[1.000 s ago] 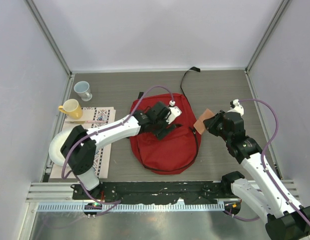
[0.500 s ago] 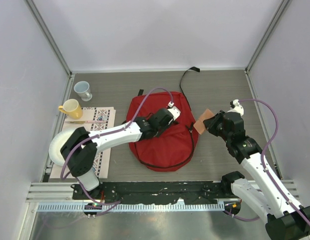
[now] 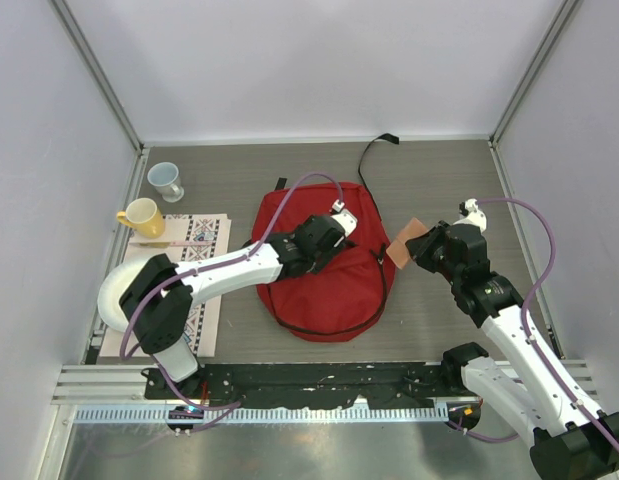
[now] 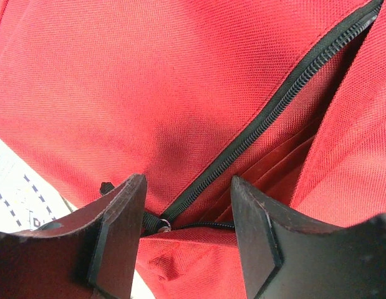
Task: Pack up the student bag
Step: Place the personal item in the student bag.
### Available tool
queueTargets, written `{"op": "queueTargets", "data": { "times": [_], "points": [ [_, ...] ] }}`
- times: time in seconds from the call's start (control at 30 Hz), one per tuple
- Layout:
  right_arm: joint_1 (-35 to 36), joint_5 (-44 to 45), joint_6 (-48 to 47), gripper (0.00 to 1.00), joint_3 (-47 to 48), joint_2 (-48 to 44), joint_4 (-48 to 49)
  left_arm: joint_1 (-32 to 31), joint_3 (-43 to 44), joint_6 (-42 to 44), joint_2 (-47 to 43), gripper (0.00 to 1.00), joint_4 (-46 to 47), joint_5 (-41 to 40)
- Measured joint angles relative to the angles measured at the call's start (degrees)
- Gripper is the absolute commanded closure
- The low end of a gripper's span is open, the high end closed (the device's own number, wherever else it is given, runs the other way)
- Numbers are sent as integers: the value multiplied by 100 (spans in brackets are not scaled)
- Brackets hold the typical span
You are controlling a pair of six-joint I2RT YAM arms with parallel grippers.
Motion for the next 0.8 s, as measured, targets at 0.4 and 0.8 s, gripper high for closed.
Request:
{"op": "queueTargets", "data": {
  "times": [0.4, 0.8],
  "points": [
    [0, -13, 2, 92, -13, 63, 2, 70, 2, -2, 0, 45, 9, 197],
    [0, -15, 0, 92, -87, 63, 7, 437, -37, -181, -293, 42, 280, 861]
  ]
}}
